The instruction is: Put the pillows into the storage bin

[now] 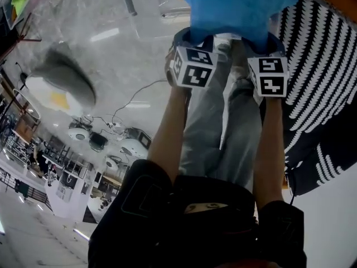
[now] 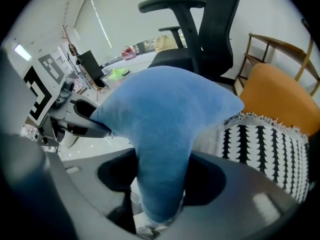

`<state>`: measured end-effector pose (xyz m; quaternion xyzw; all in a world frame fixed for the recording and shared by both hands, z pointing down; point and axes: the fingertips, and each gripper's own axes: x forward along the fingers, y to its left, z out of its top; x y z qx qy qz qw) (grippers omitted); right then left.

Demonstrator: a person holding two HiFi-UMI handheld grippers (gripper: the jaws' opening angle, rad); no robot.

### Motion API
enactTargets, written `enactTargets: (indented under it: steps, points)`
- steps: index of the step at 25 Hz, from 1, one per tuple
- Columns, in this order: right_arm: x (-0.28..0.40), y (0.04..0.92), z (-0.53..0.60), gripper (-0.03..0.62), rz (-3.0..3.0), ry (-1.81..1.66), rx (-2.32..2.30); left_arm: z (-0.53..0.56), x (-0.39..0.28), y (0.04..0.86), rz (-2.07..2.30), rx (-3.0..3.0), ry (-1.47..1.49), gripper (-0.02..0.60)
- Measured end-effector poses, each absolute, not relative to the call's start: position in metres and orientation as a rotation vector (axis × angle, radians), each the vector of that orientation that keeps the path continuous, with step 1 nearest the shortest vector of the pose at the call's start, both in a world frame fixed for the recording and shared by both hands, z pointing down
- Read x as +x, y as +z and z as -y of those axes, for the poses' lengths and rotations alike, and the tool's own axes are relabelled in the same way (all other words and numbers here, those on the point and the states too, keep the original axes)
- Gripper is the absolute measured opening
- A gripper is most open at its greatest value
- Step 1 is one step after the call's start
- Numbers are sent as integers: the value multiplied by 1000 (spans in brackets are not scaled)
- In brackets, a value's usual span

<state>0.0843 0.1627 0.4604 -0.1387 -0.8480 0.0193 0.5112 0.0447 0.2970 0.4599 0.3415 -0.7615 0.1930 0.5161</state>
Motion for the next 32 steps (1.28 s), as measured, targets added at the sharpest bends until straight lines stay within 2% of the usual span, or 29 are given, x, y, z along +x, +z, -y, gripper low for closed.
enactTargets:
  steps: [2, 4, 8, 11, 13, 15, 16, 17, 21, 25, 29, 32]
  points:
    - [74, 459, -161, 319, 2087, 52, -326, -304, 31, 456, 1909, 766, 511, 248]
    - [70, 461, -155, 330, 2099, 44, -276, -308, 22, 456, 1960, 749, 589, 290]
    - [83, 473, -158, 330, 2062, 44, -248, -307, 32, 473, 1902, 784, 559, 290]
    - [101, 475, -157, 330, 2050, 114, -225, -294, 42, 478, 1882, 832, 505, 260]
    - [106, 473, -148, 328, 2057, 183, -183, -279, 41, 475, 1880, 868, 469, 189]
    - [101, 458, -131, 310, 2069, 238, -137, -257, 29, 457, 1895, 896, 443, 95]
    - [98, 446, -121, 274, 2081, 256, -112, -246, 21, 445, 1905, 910, 439, 36]
    - [95, 433, -113, 258, 2099, 271, -81, -234, 15, 433, 1911, 930, 439, 14]
    - [123, 402, -82, 96, 2189, 346, 117, -195, 25, 408, 1897, 1055, 476, 11]
    - [158, 371, -17, 3, 2242, 433, 299, -122, 47, 372, 1890, 1174, 447, 11]
    - [182, 330, 4, 3, 2239, 684, 595, -82, 47, 332, 1882, 1241, 375, 11]
    - [155, 310, -19, 3, 2215, 809, 805, -75, 11, 304, 1848, 1362, 326, 11]
